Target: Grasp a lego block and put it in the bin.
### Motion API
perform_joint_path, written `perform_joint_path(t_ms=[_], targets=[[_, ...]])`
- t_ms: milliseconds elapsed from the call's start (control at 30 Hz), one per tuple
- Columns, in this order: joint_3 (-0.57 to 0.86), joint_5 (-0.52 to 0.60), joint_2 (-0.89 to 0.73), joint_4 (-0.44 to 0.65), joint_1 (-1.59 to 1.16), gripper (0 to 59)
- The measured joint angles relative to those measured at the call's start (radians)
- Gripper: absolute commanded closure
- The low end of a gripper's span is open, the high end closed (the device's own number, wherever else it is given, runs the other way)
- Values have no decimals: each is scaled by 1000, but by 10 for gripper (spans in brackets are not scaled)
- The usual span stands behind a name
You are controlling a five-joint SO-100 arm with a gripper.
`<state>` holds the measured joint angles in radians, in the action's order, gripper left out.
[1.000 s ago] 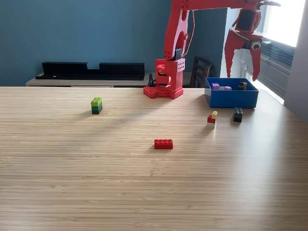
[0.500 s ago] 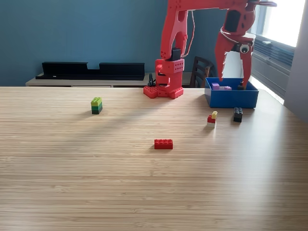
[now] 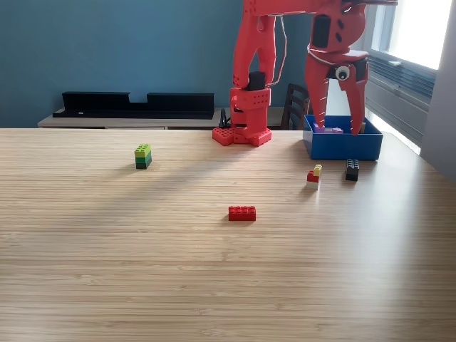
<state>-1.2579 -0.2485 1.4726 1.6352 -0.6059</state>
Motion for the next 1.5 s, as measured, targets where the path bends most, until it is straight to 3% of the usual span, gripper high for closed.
perform_joint_path(t_ms=[300, 733, 1100, 1500], targets=[[0, -11, 0, -54, -114, 292], [-147, -138, 0, -118, -169, 248], [-255, -245, -9, -301, -153, 259], [-83, -199, -370, -314, -172, 285]])
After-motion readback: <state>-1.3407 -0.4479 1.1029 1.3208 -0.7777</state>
